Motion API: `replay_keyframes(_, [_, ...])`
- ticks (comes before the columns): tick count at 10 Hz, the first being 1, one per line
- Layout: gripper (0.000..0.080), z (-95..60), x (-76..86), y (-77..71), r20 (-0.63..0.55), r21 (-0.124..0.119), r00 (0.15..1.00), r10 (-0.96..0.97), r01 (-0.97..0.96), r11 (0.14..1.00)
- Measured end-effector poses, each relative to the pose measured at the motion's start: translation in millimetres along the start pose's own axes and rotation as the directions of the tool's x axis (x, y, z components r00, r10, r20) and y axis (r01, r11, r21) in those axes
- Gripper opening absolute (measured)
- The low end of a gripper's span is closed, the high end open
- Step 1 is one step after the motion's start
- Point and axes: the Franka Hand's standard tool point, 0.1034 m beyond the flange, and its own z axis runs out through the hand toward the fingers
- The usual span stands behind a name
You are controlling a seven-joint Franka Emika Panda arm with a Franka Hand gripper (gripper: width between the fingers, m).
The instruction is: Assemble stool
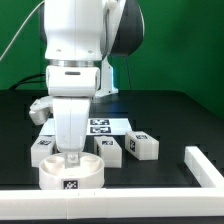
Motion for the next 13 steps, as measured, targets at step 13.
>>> replay_keyframes(13, [0.0029, -10.9, 104.7, 34.5, -0.033, 0.028, 0.997, 0.067, -0.066, 0.997])
